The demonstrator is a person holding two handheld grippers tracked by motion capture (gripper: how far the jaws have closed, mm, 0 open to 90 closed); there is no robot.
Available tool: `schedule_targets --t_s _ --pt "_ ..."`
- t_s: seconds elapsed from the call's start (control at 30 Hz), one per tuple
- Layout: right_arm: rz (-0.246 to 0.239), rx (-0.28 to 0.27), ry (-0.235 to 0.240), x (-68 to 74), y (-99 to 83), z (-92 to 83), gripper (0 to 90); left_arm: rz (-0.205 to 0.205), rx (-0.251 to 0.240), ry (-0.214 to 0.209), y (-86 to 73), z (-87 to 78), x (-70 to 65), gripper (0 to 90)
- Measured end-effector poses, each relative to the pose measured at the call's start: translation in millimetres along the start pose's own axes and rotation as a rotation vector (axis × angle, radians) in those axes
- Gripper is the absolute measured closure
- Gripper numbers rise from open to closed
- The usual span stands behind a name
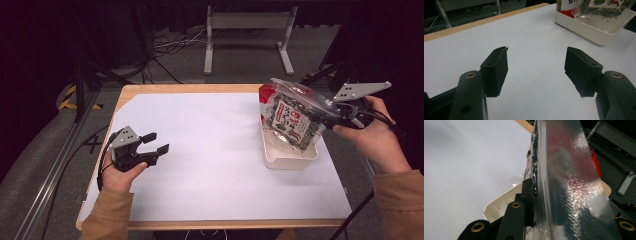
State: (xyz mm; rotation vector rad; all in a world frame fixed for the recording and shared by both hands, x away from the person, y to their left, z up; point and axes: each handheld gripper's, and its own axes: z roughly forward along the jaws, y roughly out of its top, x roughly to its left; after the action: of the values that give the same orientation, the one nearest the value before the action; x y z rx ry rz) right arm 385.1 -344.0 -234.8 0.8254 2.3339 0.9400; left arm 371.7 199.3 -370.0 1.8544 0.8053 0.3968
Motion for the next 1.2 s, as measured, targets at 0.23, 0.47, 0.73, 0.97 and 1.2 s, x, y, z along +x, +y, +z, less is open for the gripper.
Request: schedule_targets --t_s 0.23,0.47,0.73,0.97,1.2 --pt "0.012 0.006 0.013 2.2 -7.3 11.4 76.4 -0.001 -0.001 -0.002 0.0 0.1 0.1 35.8" --pt "-0.004 0.003 0.028 10.9 -16.5 28.9 76.1 0.002 -0.001 0.001 0.3 0.4 -0.9 35.3" --pt "0.072 -0.036 0.027 0.5 -29.6 27.7 75.8 -0.006 -0.005 -0.002 -0.1 -0.5 -1.2 34.7" --pt "0.147 -0.098 0.016 -10.3 -40.2 26.7 62.3 -0.009 0.003 -0.001 -3.1 -2.9 -0.9 33.9" --pt "0.229 -0.187 -0.005 -7.8 -55.2 19.9 34.0 -0.006 0.005 -0.001 -6.2 -6.2 -1.5 33.0"
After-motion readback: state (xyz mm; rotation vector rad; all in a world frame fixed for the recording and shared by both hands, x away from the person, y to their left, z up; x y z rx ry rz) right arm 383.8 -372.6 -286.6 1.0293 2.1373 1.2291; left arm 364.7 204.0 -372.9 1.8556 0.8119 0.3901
